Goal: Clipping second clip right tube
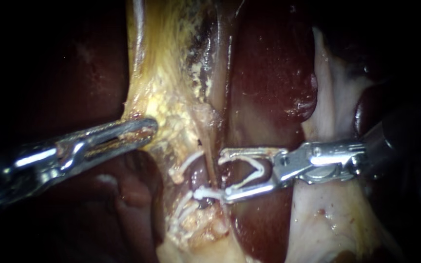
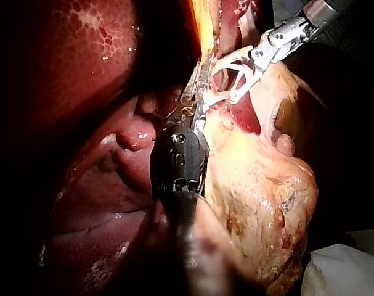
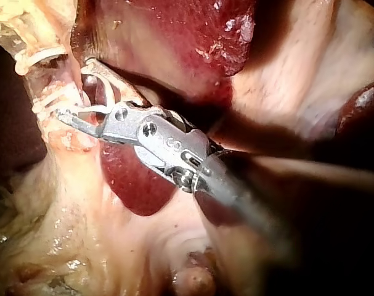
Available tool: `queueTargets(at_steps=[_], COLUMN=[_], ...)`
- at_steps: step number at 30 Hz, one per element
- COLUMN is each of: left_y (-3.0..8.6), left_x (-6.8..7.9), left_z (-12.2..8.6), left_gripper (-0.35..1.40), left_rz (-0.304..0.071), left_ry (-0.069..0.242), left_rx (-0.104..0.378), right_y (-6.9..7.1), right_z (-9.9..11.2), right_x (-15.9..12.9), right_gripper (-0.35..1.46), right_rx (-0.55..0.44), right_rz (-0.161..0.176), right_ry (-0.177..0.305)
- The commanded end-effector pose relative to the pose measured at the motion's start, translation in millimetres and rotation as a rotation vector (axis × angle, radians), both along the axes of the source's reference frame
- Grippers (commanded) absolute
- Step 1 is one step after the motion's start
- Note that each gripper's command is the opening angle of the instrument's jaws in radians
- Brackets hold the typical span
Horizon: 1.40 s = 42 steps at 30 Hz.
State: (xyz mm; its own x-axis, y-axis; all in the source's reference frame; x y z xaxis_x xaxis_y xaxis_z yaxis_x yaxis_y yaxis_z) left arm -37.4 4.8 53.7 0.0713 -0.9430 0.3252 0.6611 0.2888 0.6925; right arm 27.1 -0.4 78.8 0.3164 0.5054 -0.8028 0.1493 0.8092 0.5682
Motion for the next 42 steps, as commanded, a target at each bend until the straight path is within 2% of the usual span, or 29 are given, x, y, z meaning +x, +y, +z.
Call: queueTargets(at_steps=[1,9,16,18,19,20,23,28,42], left_y=[0.0,-0.1,-0.2,-0.2,-0.2,-0.2,-0.3,-0.3,-0.2], left_x=[0.0,0.0,-0.1,-0.1,-0.2,-0.2,-0.2,-0.2,-0.2], left_z=[0.0,-0.1,-0.2,-0.2,-0.2,-0.2,-0.3,-0.3,-0.2], left_gripper=[-0.35,-0.35,-0.35,-0.35,-0.35,-0.35,-0.35,-0.35,-0.35], left_rz=[0.000,0.000,0.000,0.000,0.000,0.000,0.000,0.000,0.000], left_ry=[-0.001,-0.001,-0.001,-0.001,-0.001,-0.001,-0.001,-0.001,-0.001], left_rx=[-0.001,-0.001,-0.002,-0.002,-0.002,-0.002,-0.002,-0.002,-0.002], right_y=[-0.2,-1.5,-1.6,-1.6,-1.6,-1.5,-1.1,0.0,-0.1], right_z=[0.2,1.8,2.0,2.0,2.0,1.9,1.5,0.5,0.5], right_x=[0.4,3.3,4.3,4.2,4.1,3.9,3.1,2.4,2.4], right_gripper=[0.60,0.60,0.58,0.52,0.44,0.30,-0.35,-0.35,-0.35], right_rx=[-0.003,0.018,0.045,0.090,0.130,0.178,0.244,0.269,0.268], right_rz=[-0.004,-0.020,-0.029,-0.030,-0.026,-0.008,0.026,0.046,0.044], right_ry=[-0.003,-0.003,-0.002,-0.010,-0.020,-0.038,-0.086,-0.107,-0.110])
